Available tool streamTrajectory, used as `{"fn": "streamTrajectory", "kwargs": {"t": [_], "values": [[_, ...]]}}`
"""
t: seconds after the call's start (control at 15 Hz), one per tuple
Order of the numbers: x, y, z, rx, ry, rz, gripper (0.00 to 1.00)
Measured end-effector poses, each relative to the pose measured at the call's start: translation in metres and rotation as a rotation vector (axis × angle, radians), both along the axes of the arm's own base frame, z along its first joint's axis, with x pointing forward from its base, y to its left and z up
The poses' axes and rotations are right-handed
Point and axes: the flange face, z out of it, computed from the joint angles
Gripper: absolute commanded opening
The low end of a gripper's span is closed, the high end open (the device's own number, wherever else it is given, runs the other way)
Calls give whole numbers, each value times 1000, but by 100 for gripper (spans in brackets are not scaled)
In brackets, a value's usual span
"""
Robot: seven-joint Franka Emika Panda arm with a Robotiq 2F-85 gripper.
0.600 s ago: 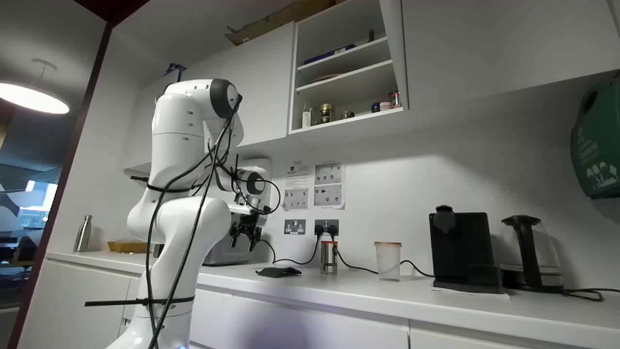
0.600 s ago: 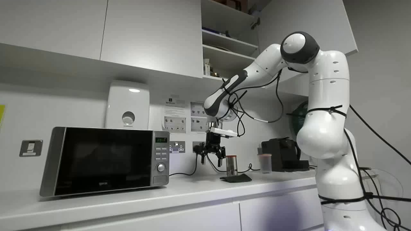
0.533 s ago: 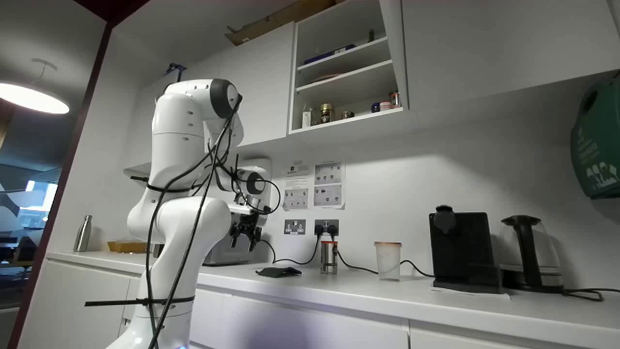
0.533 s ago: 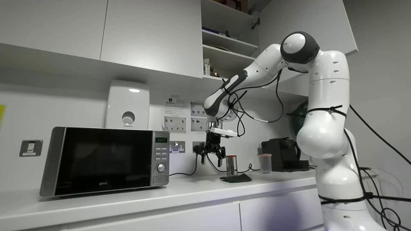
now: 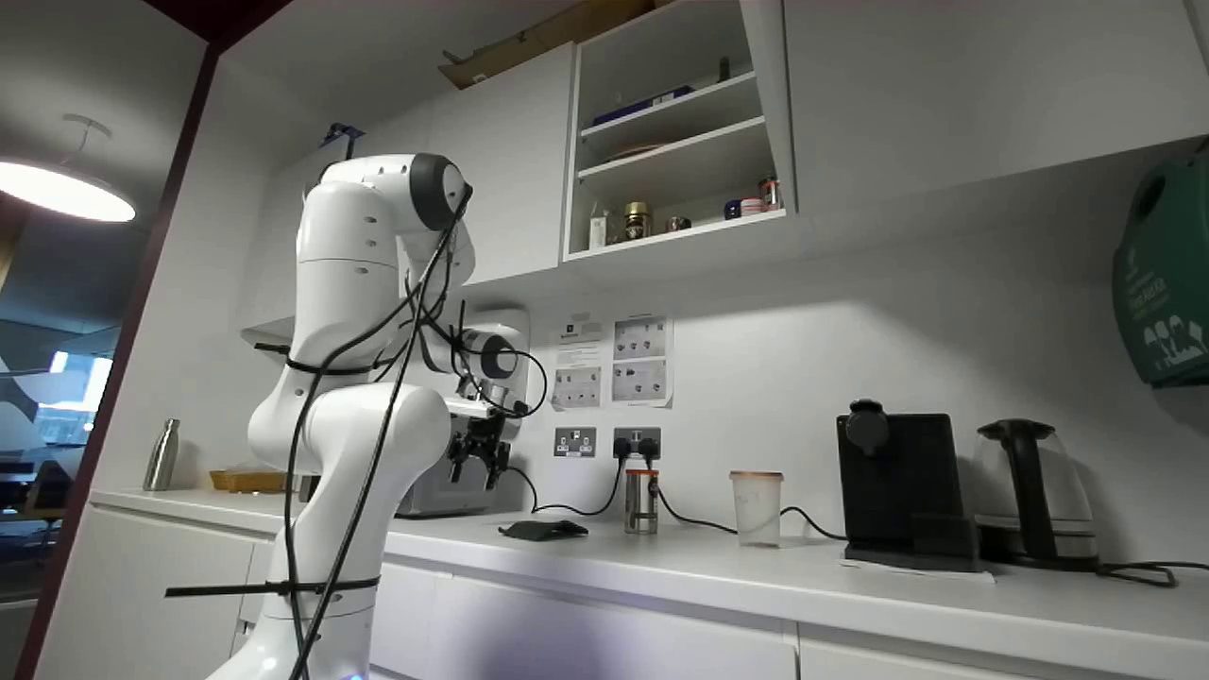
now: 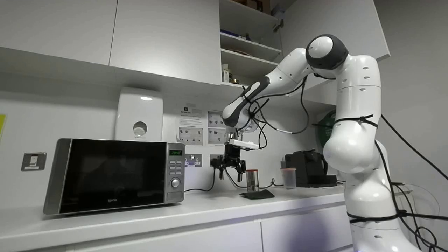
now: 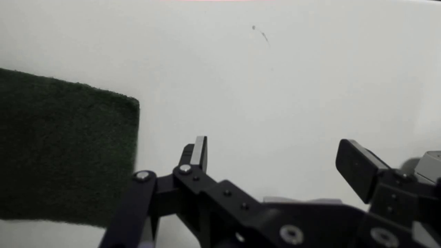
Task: Wipe the top of the microwave with the grey object
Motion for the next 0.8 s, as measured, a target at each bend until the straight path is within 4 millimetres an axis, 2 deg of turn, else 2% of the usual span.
{"fn": "streamTrajectory", "kwargs": {"t": [0.13, 0.27, 0.8], "values": [[0, -3, -1, -10, 0, 1, 100], [4, -16, -5, -27, 2, -17, 100], [22, -108, -16, -70, 20, -178, 100]]}}
